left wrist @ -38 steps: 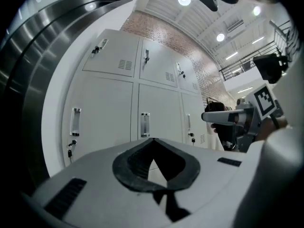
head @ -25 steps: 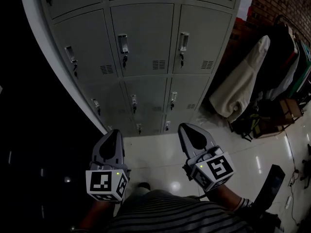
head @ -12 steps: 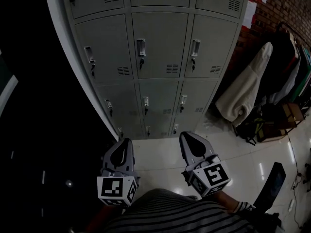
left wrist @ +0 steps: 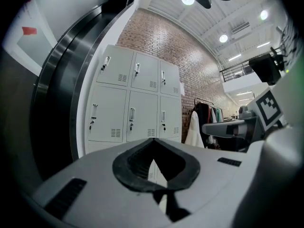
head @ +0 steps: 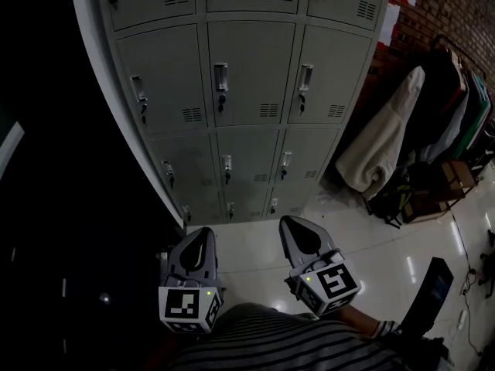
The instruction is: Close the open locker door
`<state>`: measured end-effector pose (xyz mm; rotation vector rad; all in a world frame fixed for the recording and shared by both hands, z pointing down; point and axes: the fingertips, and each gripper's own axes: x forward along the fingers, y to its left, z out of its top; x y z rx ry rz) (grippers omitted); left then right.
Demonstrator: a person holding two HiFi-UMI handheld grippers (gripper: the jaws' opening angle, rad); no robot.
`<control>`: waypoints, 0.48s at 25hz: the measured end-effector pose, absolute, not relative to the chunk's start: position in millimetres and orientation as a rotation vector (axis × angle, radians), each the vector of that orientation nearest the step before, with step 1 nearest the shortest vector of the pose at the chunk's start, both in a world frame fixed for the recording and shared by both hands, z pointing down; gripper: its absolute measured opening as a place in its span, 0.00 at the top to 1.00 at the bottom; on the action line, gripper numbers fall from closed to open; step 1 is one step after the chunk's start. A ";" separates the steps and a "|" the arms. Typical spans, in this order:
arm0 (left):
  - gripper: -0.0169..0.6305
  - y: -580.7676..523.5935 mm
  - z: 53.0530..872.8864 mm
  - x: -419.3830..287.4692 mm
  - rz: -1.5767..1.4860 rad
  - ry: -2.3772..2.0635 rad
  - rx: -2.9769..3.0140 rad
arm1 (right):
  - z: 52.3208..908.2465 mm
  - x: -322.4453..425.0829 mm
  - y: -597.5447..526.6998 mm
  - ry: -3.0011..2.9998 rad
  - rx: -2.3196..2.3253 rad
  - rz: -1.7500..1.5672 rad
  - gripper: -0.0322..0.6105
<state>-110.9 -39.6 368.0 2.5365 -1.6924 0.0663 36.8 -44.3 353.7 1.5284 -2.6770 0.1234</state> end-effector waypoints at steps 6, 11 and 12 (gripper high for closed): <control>0.97 -39.3 373.6 -110.5 0.070 -1.668 2.536 | 360.8 36.4 -41.0 -2.648 1.517 0.102 0.95; 0.97 -39.0 374.0 -109.9 0.067 -1.659 2.537 | 359.2 34.3 -39.2 -2.641 1.522 0.108 0.95; 0.97 -38.6 374.6 -109.6 0.068 -1.658 2.536 | 358.6 33.9 -38.8 -2.638 1.523 0.105 0.95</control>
